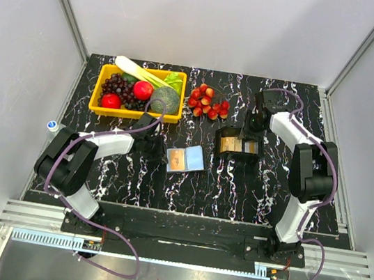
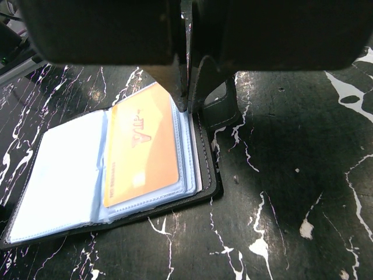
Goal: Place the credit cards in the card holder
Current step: Pick up the credit card from the storage box.
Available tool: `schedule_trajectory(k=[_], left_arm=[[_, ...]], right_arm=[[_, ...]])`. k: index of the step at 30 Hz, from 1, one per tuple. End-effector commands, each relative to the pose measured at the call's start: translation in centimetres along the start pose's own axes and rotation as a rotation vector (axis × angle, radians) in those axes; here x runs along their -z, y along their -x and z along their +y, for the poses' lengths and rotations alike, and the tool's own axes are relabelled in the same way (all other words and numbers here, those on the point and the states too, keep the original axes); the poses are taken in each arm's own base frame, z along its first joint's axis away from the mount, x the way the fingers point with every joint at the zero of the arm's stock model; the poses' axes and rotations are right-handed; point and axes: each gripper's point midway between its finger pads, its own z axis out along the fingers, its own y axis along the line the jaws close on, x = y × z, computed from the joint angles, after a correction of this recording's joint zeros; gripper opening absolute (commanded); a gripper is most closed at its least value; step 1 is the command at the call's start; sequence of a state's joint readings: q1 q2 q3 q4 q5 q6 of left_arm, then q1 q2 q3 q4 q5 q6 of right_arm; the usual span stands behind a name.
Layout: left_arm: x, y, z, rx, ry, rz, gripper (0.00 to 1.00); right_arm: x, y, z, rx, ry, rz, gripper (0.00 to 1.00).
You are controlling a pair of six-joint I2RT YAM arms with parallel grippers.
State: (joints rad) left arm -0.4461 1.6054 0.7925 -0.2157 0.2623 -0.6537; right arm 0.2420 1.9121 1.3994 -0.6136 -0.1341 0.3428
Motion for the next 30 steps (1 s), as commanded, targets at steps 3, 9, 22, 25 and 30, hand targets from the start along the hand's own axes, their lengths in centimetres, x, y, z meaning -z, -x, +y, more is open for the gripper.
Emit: schedule_trajectory(k=[3, 9, 22, 25, 30], left_arm=[[0.3, 1.2, -1.3, -0.029, -0.037, -0.027, 0.00], [0.2, 1.2, -1.3, -0.032, -0.037, -0.025, 0.00], [0.0, 1.2, -1.3, -0.033, -0.039, -0.015, 0.00], [-0.1, 1.2, -1.3, -0.034, -0.039, -0.012, 0.00], [-0.3, 1.1, -1.3, -0.032, -0.039, -0.005, 0.00]], right_arm=[[4.2, 3.4, -2.4, 0.045, -0.175, -0.182, 0.45], [2.6, 2.0, -3.7, 0.043, -0.233, -0.109, 0.51], [-0.2, -0.2, -0.7, 0.033, -0.051, 0.024, 0.48], [0.0, 0.0, 0.6, 0.027, 0.020, 0.017, 0.44], [0.7, 0.7, 3.3, 0.008, 0.156, 0.001, 0.41]])
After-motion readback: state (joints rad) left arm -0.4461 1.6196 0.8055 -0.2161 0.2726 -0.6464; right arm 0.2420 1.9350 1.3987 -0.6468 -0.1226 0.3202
